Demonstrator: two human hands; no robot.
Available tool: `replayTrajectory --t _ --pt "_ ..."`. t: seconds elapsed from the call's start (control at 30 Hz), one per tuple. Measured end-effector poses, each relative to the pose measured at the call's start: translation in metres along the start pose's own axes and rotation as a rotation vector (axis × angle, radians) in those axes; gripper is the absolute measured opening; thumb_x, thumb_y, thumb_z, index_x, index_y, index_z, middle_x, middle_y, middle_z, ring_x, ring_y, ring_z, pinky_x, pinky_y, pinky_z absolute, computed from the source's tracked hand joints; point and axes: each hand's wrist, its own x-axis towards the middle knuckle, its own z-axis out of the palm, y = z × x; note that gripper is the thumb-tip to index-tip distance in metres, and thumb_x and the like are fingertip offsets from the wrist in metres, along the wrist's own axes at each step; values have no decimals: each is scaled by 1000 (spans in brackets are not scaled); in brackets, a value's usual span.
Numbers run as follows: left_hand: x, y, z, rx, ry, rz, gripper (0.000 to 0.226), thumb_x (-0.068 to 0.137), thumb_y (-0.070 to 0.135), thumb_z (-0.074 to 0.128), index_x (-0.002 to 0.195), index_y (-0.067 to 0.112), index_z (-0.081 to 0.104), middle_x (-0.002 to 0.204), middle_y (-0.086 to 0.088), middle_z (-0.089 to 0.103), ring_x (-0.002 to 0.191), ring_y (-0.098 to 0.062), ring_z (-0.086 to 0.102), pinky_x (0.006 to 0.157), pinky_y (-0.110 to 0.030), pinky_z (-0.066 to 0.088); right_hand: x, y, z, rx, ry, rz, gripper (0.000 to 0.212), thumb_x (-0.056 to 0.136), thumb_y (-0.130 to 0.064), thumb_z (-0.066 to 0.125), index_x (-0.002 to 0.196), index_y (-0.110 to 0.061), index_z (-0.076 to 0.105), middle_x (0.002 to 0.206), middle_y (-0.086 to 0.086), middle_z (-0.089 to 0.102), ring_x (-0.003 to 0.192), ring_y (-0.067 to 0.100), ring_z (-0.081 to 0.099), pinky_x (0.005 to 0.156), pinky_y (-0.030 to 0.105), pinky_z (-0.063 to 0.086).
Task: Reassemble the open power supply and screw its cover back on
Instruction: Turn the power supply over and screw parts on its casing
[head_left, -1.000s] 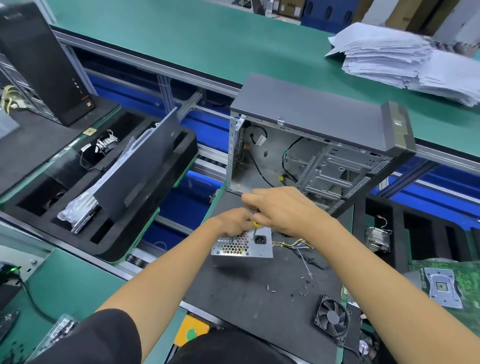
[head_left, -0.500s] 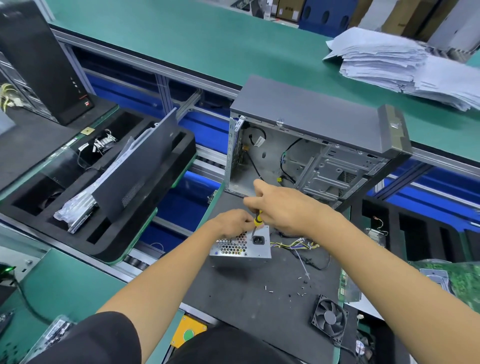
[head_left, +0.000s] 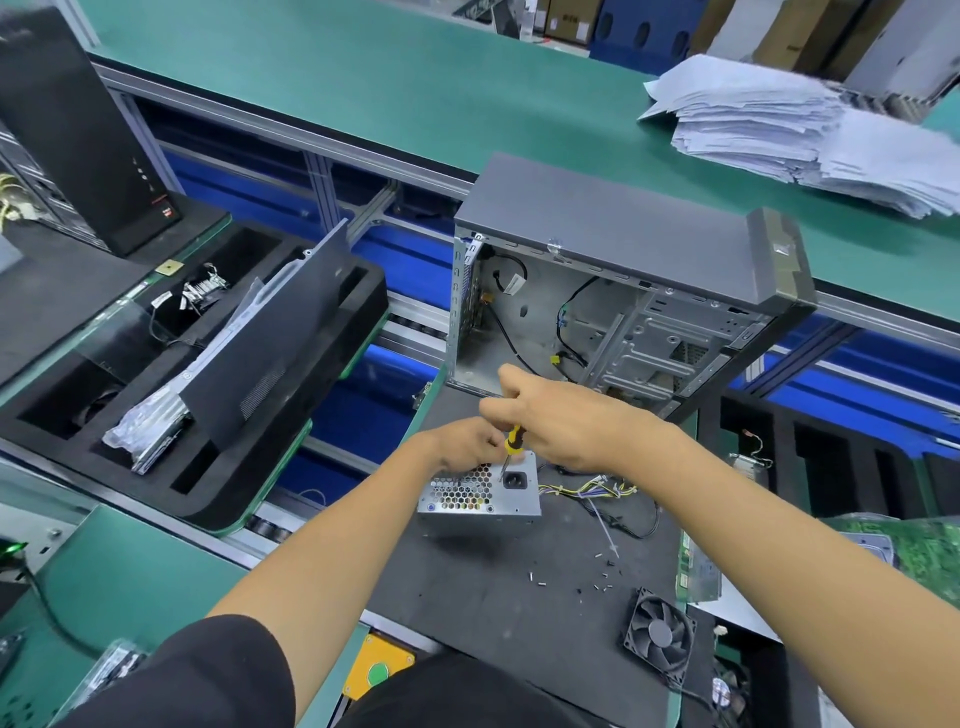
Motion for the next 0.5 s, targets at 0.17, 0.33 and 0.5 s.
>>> replayTrajectory --t 0.17,0.33,0.5 --pt "0 0 0 51 3 15 40 97 39 65 91 0 62 89 -6 46 83 -18 38 76 -34 35 3 3 4 -154 32 -10 15 87 -24 45 85 -30 31 81 -5 42 60 23 46 47 32 26" --pt "-2 -1 0 32 31 28 38 96 38 66 88 0 65 74 8 57 70 -7 47 67 -21 41 5 -2 3 104 37 -34 22 79 -9 43 92 -25 36 91 -5 32 67 18 38 49 32 24" --pt "-1 0 2 73 25 30 36 92 54 65 99 21 55 99 0 48 90 -14 42 82 -35 40 11 2 5 -180 84 29 18 87 -25 47 85 -28 30 75 -4 44 57 24 46 47 32 25"
